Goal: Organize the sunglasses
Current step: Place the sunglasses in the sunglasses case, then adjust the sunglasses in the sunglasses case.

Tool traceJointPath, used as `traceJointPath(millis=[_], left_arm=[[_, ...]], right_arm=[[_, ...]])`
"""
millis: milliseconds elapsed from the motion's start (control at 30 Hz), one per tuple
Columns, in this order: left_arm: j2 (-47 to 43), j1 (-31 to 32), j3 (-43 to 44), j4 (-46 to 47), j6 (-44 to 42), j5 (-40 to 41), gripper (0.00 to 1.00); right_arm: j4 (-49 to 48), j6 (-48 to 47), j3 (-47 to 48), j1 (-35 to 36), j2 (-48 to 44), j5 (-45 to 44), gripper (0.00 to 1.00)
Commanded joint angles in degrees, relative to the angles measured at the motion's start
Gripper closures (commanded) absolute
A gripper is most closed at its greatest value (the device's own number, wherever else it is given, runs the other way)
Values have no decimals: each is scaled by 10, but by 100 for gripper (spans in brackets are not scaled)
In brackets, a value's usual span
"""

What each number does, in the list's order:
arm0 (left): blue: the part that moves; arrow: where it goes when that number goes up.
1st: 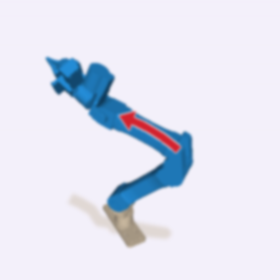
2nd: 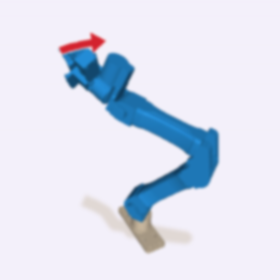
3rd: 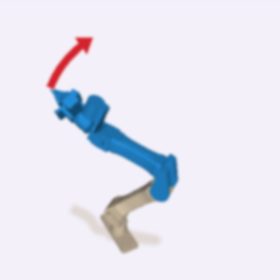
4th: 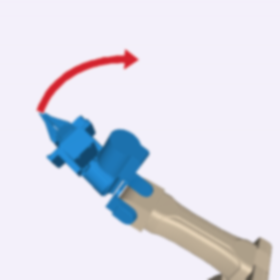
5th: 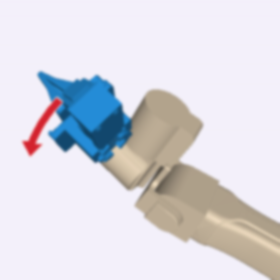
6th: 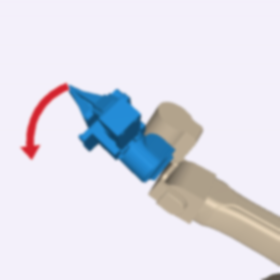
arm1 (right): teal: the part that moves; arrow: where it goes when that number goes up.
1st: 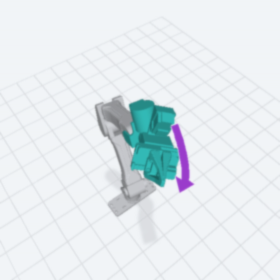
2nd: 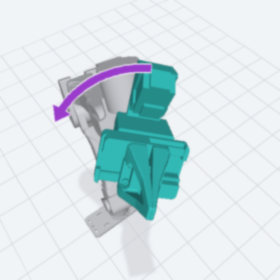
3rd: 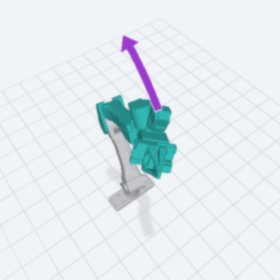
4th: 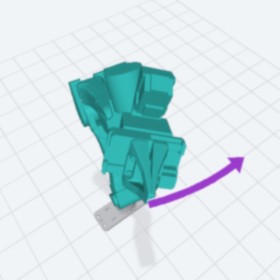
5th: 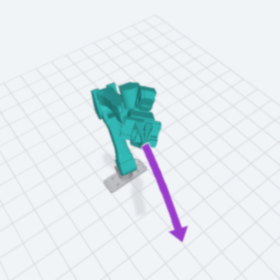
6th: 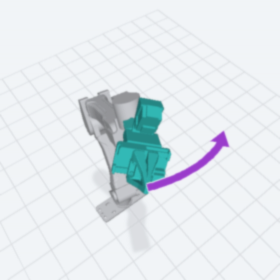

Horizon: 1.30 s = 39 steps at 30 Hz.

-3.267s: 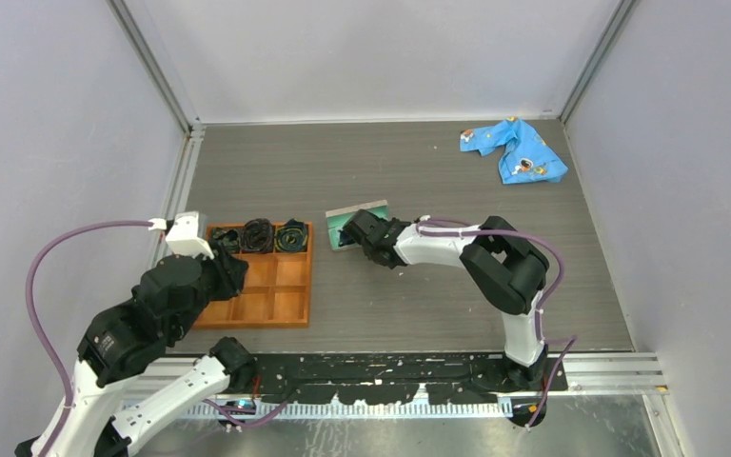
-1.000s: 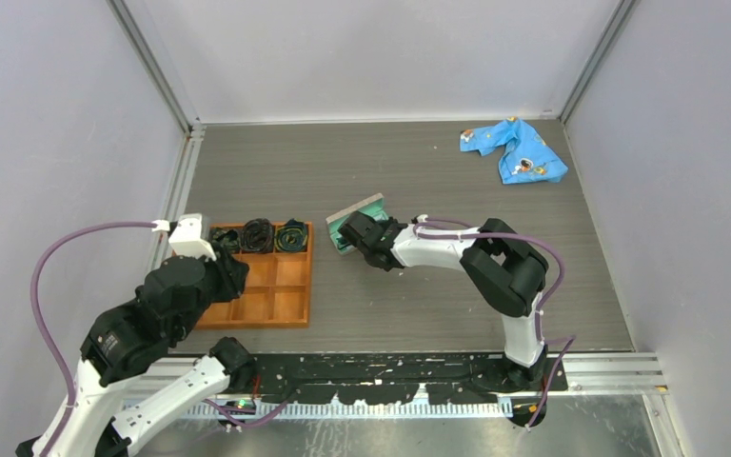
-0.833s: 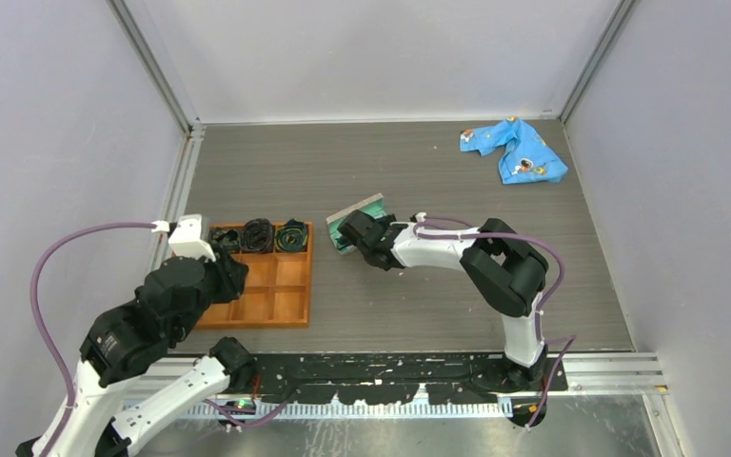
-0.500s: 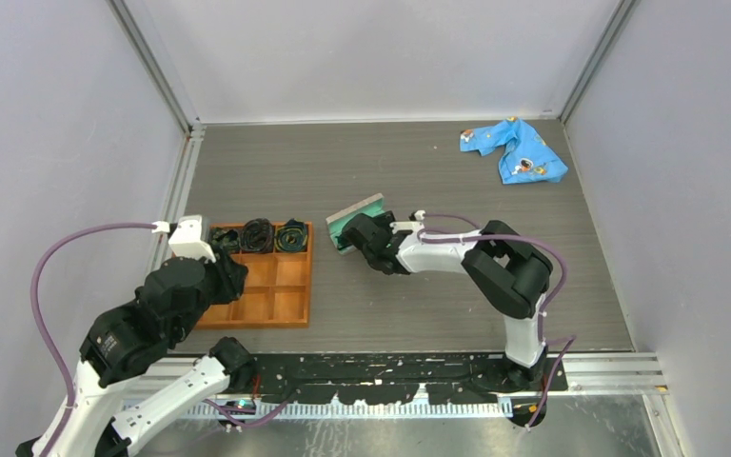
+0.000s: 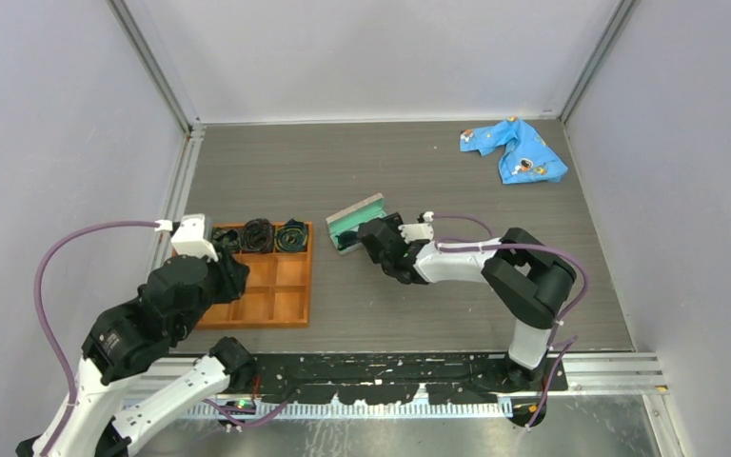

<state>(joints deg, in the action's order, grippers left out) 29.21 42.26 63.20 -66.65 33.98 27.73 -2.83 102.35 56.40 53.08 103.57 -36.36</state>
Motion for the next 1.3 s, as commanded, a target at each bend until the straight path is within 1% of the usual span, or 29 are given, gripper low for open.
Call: traceJointPath(millis=[0, 100, 167, 367, 533, 767, 933, 1067, 1267], left_arm=[[14, -2, 1, 19, -2, -6, 65], [18, -2, 0, 26, -1, -8, 65], [20, -2, -1, 30, -1, -10, 65], [29, -2, -4, 38, 0, -16, 65], [25, -2, -5, 32, 1, -11, 66], [22, -2, -6, 30, 2, -9, 66], [25, -2, -8, 36, -1, -10, 66], [31, -2, -12, 41, -1, -14, 66], [30, -2, -12, 42, -1, -11, 66]], right_arm=[[-83, -40, -47, -4, -45, 15, 48], [-110, -51, -75, -4, -57, 25, 49], [-110, -58, -78, -4, -59, 34, 51], [-134, -59, -76, -4, -40, 55, 64], [-141, -45, -79, -8, -37, 43, 73], [-135, -37, -77, -21, -32, 56, 74], [-146, -23, -100, -21, -31, 59, 70], [-154, -27, -97, -21, -22, 69, 68], [-154, -29, -84, -21, -9, 70, 67]])
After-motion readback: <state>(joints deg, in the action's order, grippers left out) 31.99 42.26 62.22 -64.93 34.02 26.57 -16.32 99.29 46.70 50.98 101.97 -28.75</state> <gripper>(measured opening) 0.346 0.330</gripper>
